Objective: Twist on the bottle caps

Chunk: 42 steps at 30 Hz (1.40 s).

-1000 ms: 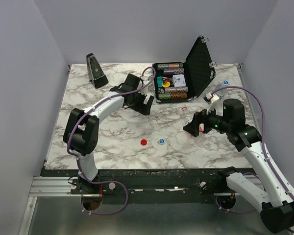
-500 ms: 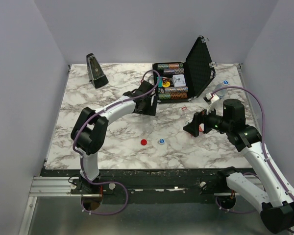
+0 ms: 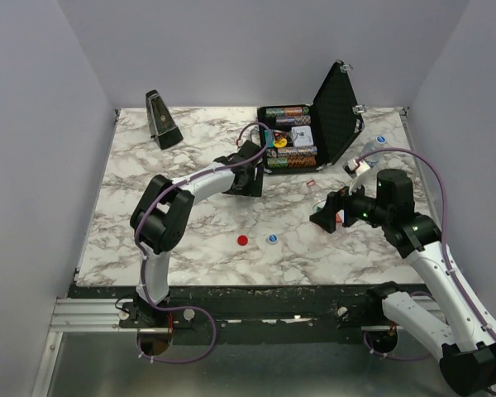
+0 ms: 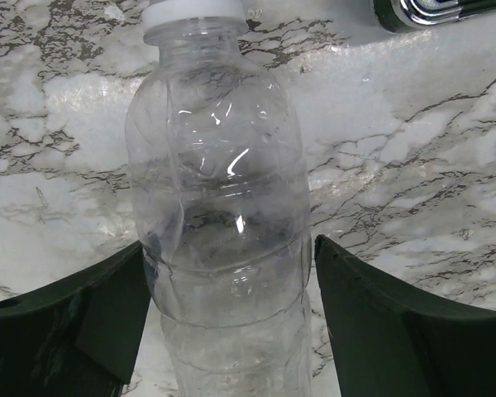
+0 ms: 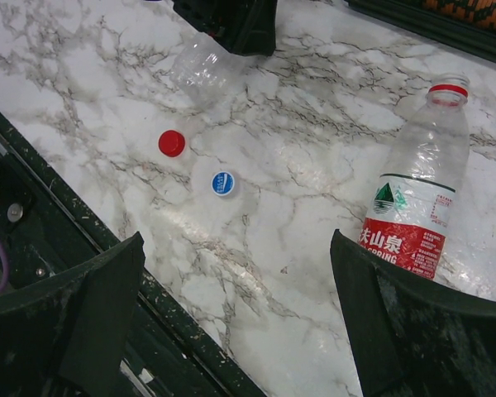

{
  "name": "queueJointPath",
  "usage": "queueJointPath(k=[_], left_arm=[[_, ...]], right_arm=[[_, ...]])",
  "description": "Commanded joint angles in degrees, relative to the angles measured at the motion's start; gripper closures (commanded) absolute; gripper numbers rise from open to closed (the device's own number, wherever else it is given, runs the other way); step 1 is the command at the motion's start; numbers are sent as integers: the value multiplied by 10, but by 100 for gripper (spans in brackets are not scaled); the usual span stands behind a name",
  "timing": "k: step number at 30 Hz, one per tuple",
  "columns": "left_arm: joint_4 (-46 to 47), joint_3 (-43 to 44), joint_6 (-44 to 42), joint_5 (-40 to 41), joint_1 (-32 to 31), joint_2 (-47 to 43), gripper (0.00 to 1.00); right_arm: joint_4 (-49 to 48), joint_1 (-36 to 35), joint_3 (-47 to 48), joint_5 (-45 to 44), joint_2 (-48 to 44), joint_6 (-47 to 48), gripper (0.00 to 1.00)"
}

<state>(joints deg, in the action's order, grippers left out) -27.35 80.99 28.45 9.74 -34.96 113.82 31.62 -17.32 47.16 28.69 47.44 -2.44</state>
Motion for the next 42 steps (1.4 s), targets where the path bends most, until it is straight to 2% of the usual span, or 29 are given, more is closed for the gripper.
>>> queueJointPath(k=[1, 6, 10, 16, 20, 23, 27, 32, 34, 39, 42], left_arm=[[-4, 8, 4, 25, -1, 0, 21], [36, -28, -35, 20, -1, -53, 43], [86, -72, -87, 2, -1, -124, 52], [243, -223, -199, -60, 0, -309, 54], [381, -348, -249, -160, 4, -460, 56], [451, -421, -261, -215, 8, -561, 57], [476, -467, -259, -267, 10, -660, 56], [482, -519, -255, -289, 11, -774, 57], [483, -546, -278, -306, 12, -809, 58], [473, -588, -297, -276, 12, -887, 59], [453, -593, -301, -262, 12, -912, 63]], right_arm=[[-8, -4, -4, -14, -7, 10, 0], [0, -5, 10, -11, 3, 9, 0], [9, -5, 25, -12, 12, 12, 0], [41, -8, 65, -21, 34, 18, 0], [52, -26, 85, -43, 61, 9, 4], [62, -58, 102, -78, 93, -5, 6], [83, -118, 136, -135, 149, -27, 7], [127, -203, 193, -225, 232, -55, 7], [145, -233, 213, -258, 265, -67, 7], [177, -287, 246, -314, 352, -101, 11], [184, -309, 255, -330, 389, -119, 14]])
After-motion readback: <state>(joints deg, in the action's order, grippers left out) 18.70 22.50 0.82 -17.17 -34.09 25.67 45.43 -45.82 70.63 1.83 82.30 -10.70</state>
